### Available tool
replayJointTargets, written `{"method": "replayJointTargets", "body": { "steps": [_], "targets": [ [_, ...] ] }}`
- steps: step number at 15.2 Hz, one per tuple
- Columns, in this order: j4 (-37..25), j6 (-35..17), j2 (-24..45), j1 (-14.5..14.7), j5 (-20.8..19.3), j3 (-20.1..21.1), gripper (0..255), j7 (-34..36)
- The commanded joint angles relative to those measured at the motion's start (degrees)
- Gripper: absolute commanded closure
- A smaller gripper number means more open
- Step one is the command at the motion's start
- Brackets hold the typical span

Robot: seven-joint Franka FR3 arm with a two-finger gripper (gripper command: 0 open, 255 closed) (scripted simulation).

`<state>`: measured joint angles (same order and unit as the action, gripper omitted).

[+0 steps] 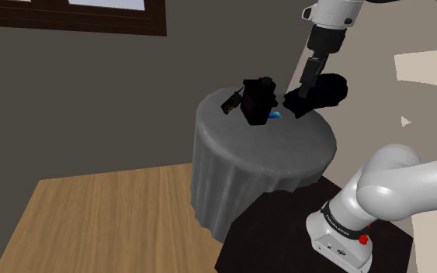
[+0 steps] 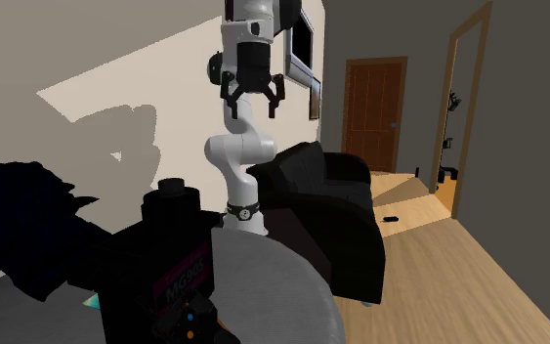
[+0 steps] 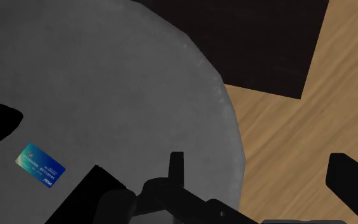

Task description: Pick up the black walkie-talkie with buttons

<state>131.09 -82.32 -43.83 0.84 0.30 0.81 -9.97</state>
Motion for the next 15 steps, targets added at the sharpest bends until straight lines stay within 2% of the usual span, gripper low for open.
{"method": "replayJointTargets", "body": {
  "steps": [1, 8, 15],
  "targets": [
    [0.0, 0.0, 0.0, 0.0, 0.0, 0.0, 0, 0.0],
    [-3.7, -7.2, 14.4, 1.3, -6.2, -3.2, 0, -11.7],
    [-10.6, -13.1, 29.9, 2.2, -11.1, -4.7, 0, -21.9]
  ]
}}
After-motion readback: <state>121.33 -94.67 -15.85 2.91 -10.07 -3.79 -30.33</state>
